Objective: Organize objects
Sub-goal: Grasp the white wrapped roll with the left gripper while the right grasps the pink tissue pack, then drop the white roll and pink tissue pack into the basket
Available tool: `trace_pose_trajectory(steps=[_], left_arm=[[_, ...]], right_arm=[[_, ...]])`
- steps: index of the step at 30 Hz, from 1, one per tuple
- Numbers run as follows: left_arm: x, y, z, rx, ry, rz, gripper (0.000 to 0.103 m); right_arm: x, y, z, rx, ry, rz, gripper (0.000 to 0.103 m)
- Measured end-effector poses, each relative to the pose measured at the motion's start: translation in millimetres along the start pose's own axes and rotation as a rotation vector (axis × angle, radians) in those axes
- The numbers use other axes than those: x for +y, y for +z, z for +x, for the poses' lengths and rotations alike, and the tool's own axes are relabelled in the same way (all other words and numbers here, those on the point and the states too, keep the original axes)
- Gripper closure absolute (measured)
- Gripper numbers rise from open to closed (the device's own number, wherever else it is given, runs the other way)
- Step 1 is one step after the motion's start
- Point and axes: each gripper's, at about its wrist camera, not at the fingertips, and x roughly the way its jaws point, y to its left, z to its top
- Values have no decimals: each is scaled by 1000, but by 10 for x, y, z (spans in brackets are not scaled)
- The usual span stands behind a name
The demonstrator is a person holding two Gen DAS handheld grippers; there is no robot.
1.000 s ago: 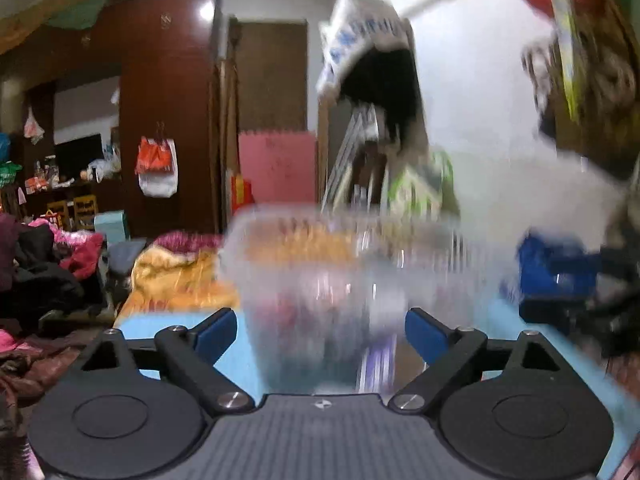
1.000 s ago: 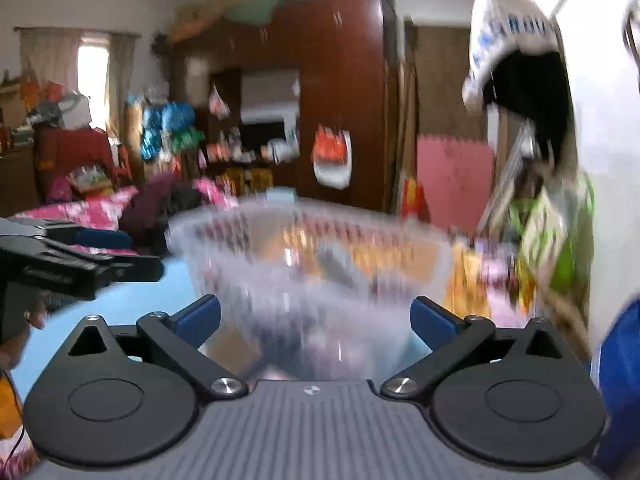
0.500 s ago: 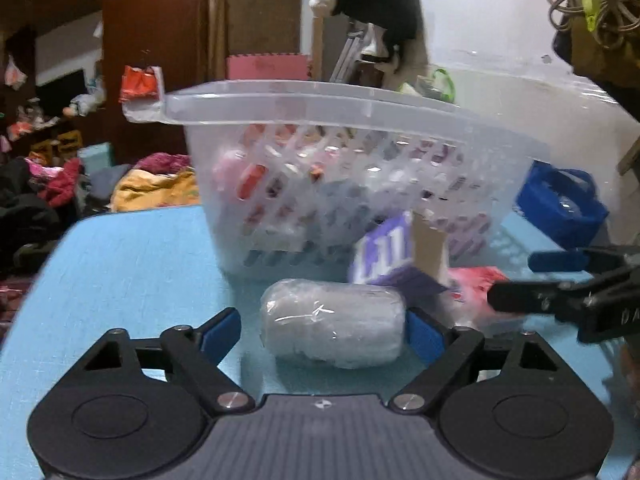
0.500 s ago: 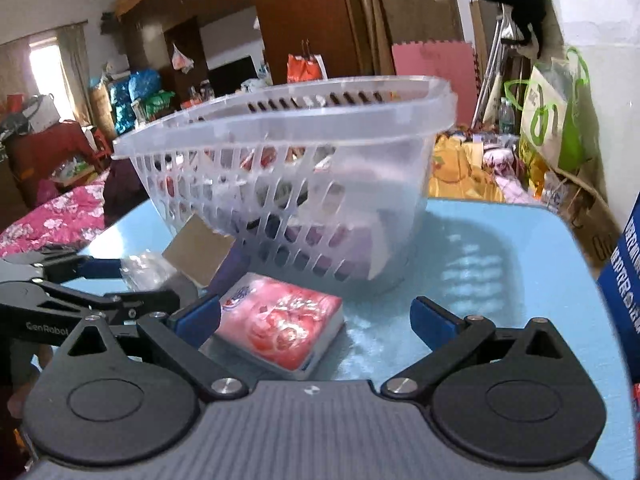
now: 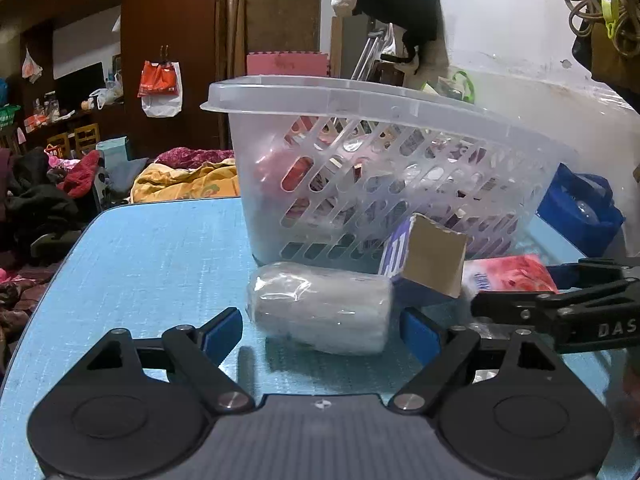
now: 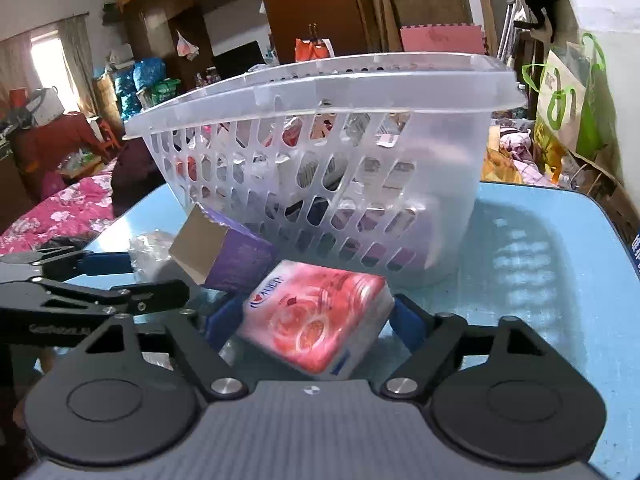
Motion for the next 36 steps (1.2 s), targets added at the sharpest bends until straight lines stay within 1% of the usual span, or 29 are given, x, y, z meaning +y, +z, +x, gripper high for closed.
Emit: trace_pose_trajectory(steps=[2,4,6,10,12,13,14,15,18,21,24,26,29,31,33,34,36], left_arm=[[-5,3,11,6,-2,-10,14],[-8,6,22,8,0,-19,14],[-19,7,31,12,2,-18,15],[-50,13,48,20,2,-3,14],[-58,15,44,19,3,3,14],[-58,15,37,15,2,1,16],[-50,12,20,6,-5,-1,20],[-46,10,2,-5,-10,-3,27],[-56,1,-50,-35,-23,3,28],[-97,-23,-152,-89,-23,28,28],[-67,-57,-301,-133,-67,3,28],[-30,-38,-477,-173,-105,-27,28],[-5,136,-792,-261,-132,-49,28],[-19,382,-953,-315,-129,-51,28],[-37,655,-987,-333,-142,-54,28],[-40,787,-976,-339,-150,-59,28],[-87,1057,-878,-328,-132,-56,28]], right_arm=[[-31,-19,-56,-10,7,4,27],[-44,-37,-114,-22,6,-1,30],[-73,-61,-173,-29,8,-3,30],[-190,-93,-304,-54,31,39,30],[-276,-120,-373,-70,31,60,30],[-297,-115,-393,-82,24,70,30],[-325,-120,-419,-91,17,76,30],[-359,-136,-453,-99,14,81,30],[-413,-157,-517,-113,27,99,30],[-412,-154,-551,-130,32,104,30],[-410,-156,-601,-144,34,100,30],[-373,-142,-680,-164,45,92,30],[-264,-21,-847,-221,58,65,30],[-181,158,-943,-266,57,44,30],[-89,386,-999,-307,59,22,30],[-43,523,-1006,-327,75,11,30],[35,744,-956,-338,86,-23,30]])
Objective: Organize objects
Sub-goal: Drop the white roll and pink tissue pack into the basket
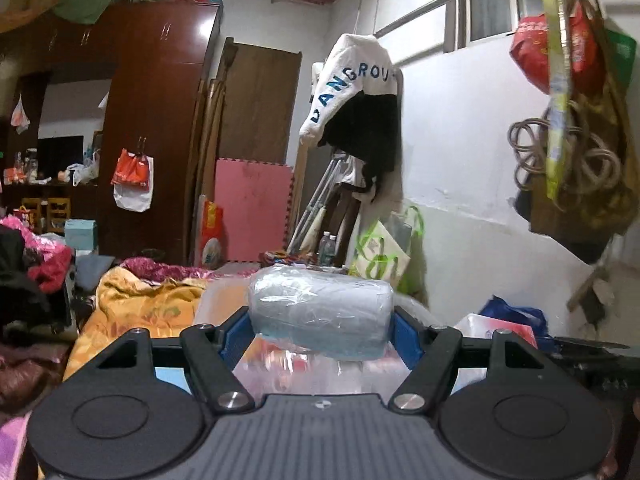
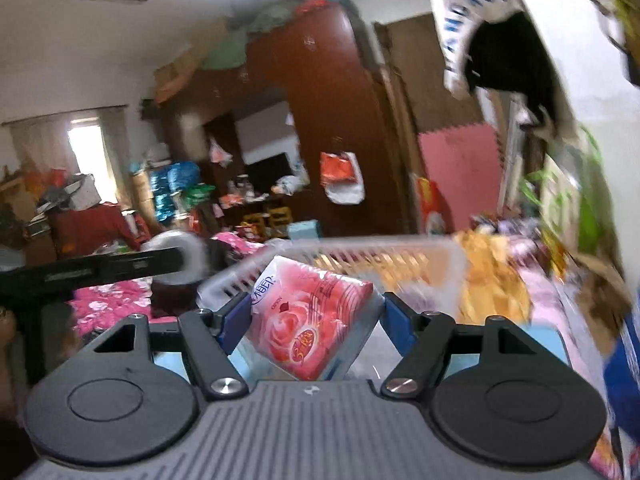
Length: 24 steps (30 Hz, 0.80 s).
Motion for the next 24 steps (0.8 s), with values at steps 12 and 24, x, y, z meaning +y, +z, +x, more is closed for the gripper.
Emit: trace_pose_trajectory(steps=[12,24], left_arm=[[162,79,749,105,58,-71,22],[-62,-819,-25,152,-52,4,9]], right_arm=[[-63,258,754,63,-159,-106,0],[-71,-342,145,127,-79,-90,0]])
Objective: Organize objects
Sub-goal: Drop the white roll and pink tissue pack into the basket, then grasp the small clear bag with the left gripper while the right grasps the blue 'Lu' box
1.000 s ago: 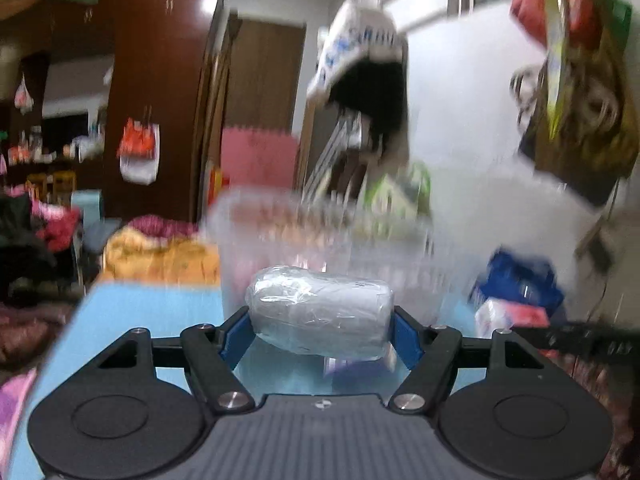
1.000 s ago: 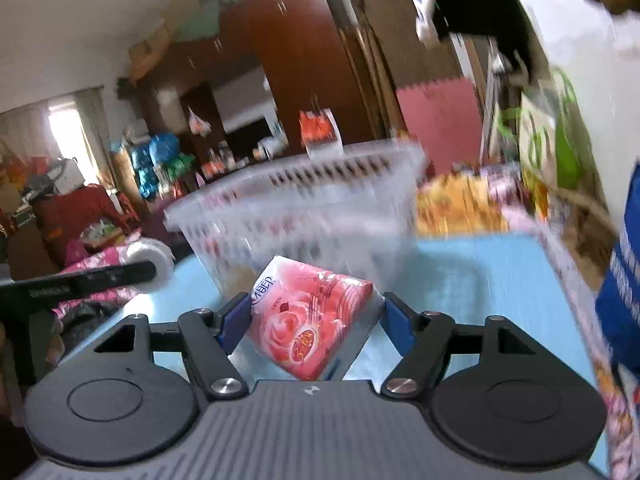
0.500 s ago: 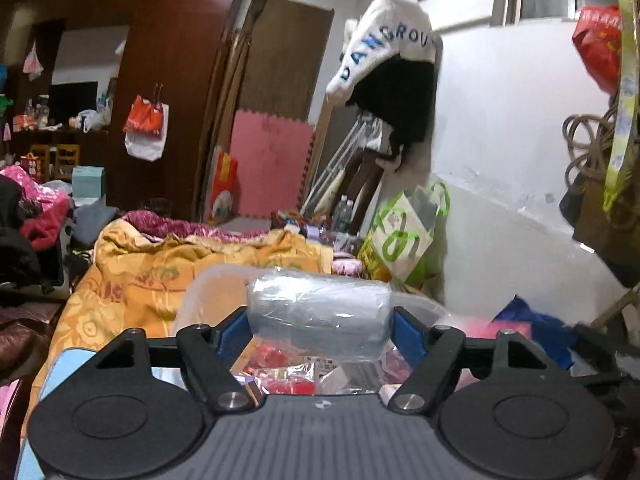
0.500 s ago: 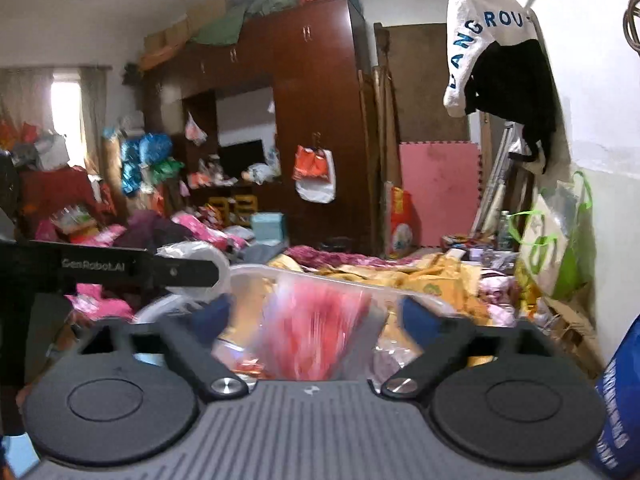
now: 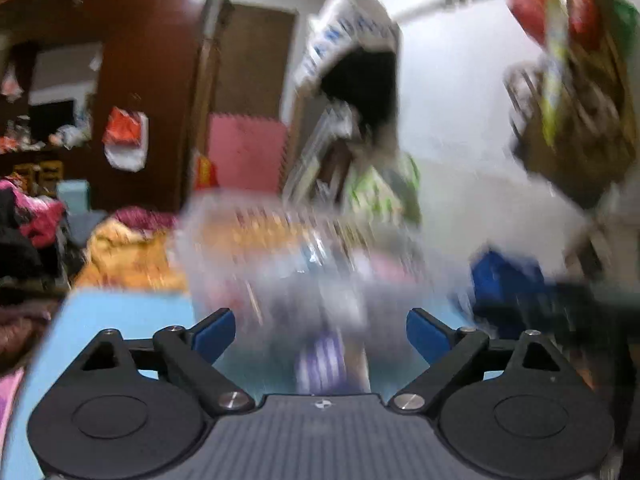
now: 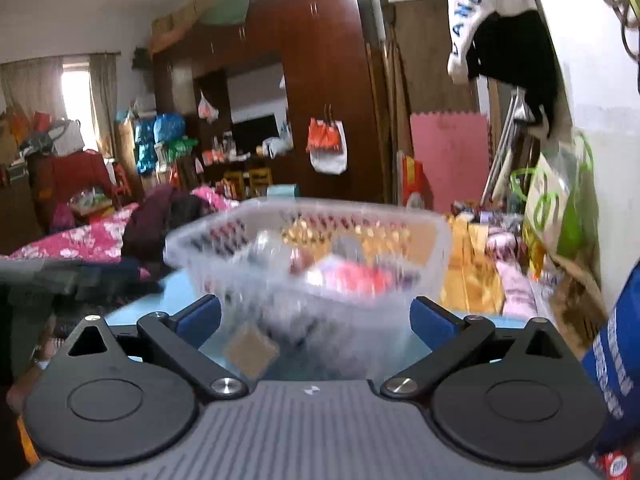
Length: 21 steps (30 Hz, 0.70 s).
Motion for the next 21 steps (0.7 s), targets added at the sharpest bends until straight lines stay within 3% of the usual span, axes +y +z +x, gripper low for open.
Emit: trace_pose_trajectory(steps=[3,6,8,9,10,16,19,21], left_arm=[[-146,-315,130,91,-39,54,9],[-273,-410,278,138,-23,110,13],[-308,-453,378,174,5,127,33],[-316,-484,422,198,14,133,51],[-316,-519,464,219,12,137,56],[-229,-603,277,144,47,132,57],[-57,-587,139,119,58,88,57],[95,-587,59,106,65,48,56]], right_arm=[[-119,-162,49,26,15,43,0],[-226,-195,84,31,11,78,0],[-255,-193,98,34,8,88,0],[-261,-195,101,35,10,93,0],[-255,-206,102,35,16,97,0],[-37,-338,284,79,75,108,0],[24,-452,551,134,159,260,0],[94,-483,715,162,170,296,4]])
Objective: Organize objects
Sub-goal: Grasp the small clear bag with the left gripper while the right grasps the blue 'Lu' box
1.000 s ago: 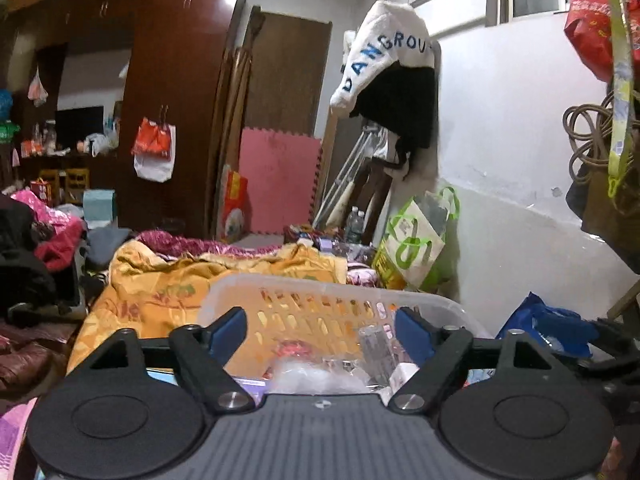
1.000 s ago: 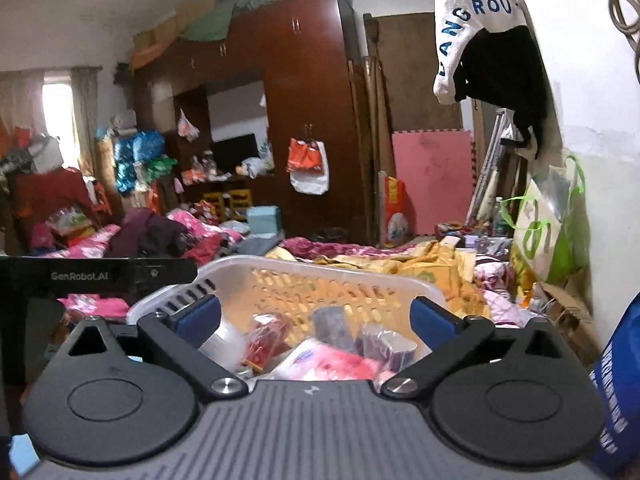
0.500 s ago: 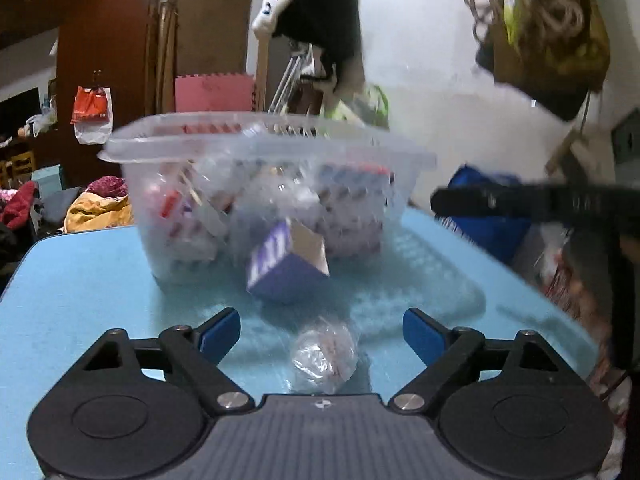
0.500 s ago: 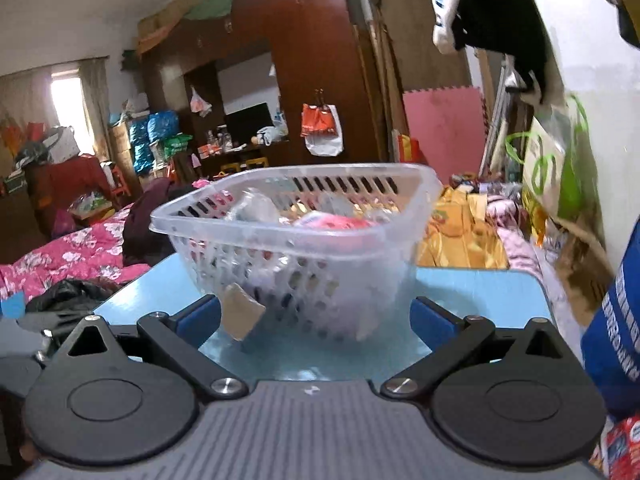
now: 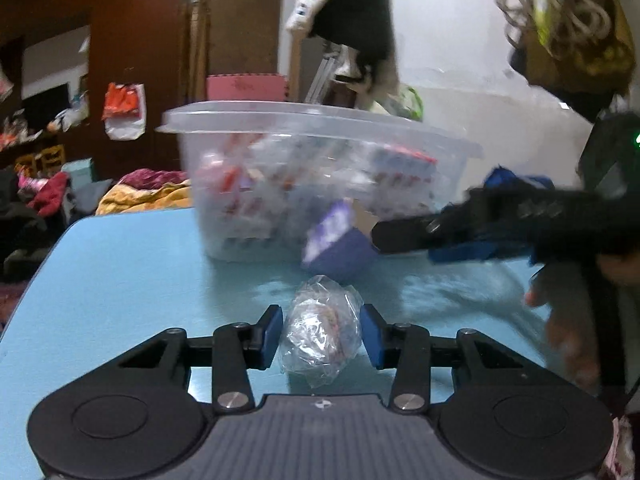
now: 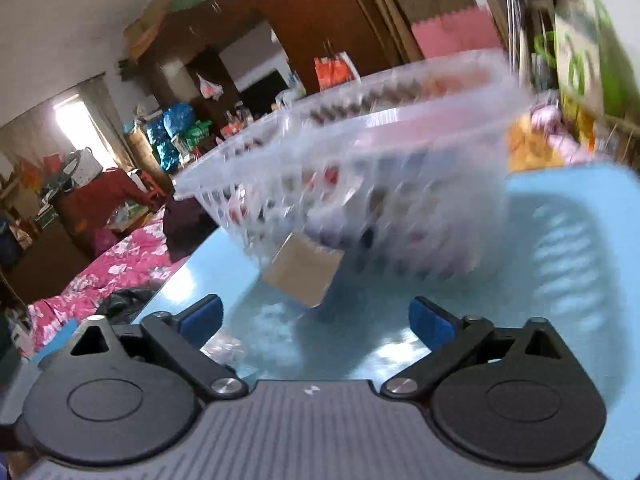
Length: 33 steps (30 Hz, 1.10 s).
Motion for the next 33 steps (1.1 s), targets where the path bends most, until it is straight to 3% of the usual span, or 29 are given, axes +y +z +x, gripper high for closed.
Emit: trace_pose_trajectory(steps=[3,6,10,19,29,33], left_arm=[[167,-28,-53,-13,11,-35,56],[260,-10,-52,-20,8,-57,56],[266,-17,-81,-33,0,-55,56],[182,-25,-160,-64,-27,-19,56],[113,18,-178,-69,-41,-17,56],[115,176,-259,-99,-57,-29,56]], right_arm=[[77,27,139,-26,-24,22,6],[122,62,214,-19,-34,26,17],[154,26,218,2,-50,-7,54],[382,-154,-314,-118,-159,-224,58],[521,-92,-523,-157,-158,-279,58],[618,21,-640,-190,-135,-292,58]])
